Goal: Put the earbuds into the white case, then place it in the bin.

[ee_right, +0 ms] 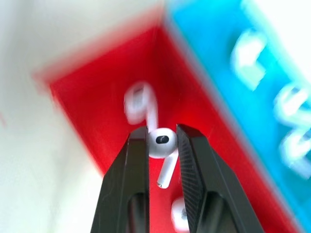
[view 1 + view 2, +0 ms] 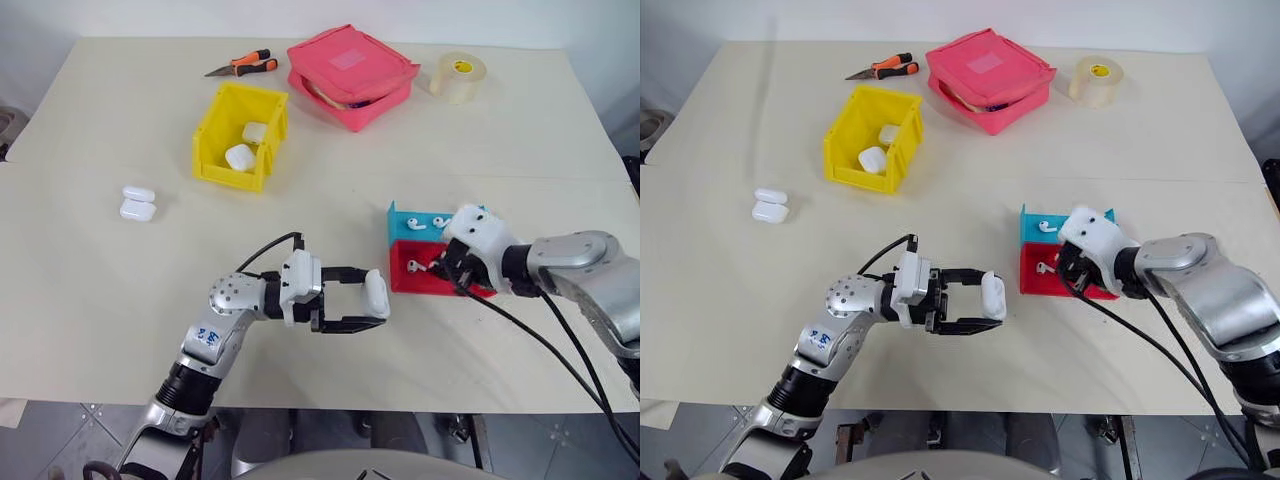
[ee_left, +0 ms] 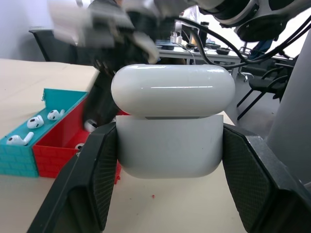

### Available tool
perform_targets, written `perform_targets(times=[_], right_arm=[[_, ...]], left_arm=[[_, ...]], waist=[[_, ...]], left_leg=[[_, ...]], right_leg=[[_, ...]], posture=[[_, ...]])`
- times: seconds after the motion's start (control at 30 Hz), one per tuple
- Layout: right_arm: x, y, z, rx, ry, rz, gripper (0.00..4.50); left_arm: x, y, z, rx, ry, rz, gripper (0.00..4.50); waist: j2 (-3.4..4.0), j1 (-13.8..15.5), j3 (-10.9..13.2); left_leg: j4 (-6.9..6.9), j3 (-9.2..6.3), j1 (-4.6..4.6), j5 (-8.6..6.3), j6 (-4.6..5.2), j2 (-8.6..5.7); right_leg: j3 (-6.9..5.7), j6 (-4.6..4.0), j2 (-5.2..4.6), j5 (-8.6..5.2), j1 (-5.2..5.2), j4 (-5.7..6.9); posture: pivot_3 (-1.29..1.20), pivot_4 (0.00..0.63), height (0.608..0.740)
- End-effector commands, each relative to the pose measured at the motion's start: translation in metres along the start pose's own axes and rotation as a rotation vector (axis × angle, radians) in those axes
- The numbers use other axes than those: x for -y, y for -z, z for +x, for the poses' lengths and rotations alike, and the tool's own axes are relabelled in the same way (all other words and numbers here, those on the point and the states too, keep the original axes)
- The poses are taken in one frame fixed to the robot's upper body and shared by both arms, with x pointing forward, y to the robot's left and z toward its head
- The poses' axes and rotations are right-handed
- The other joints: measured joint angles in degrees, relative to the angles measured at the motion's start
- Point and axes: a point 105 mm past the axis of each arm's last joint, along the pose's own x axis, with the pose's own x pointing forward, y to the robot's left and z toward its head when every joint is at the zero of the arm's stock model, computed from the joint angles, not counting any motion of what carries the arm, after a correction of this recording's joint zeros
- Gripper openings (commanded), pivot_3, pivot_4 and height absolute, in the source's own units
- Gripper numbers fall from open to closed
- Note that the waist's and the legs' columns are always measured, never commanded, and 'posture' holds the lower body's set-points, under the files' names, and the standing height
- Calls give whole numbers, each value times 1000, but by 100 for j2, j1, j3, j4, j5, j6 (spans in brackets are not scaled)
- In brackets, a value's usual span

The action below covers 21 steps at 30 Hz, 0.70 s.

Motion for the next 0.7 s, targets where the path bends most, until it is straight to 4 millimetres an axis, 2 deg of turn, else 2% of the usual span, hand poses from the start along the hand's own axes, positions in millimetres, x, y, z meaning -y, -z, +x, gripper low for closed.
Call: perform_targets(times=[0.03,0.17,0.33,0.43,0.7], right_arm=[[-2,-21,-22,150,4,17,465],[-17,-20,-39,235,-49,22,465],[-40,-33,-54,434,-139,41,465],[-54,-47,-55,608,-189,76,465],[-77,-61,-35,758,-275,61,465]], left_arm=[[-4,-6,-1,28,6,45,2795],[-11,-7,-1,52,7,60,2795],[-20,-18,0,158,1,90,2795],[-22,-20,0,194,6,99,2795],[-17,-20,3,213,89,79,2795]], waist=[[0,13,0],[0,21,0],[0,4,0],[0,-9,0],[4,-5,-2]], left_leg=[[1,-2,-1,0,0,0],[5,-5,-2,-2,3,-4],[8,-4,0,-2,3,-2],[7,-4,4,-2,3,0],[9,-5,4,-2,3,-3]], right_leg=[[-1,0,0,0,1,0],[-3,0,-1,0,8,-3],[-3,1,1,0,8,3],[-3,1,3,0,8,3],[-2,1,3,0,9,5]], posture=[[0,150,740],[0,150,740],[0,150,740],[0,150,740],[0,150,740]])
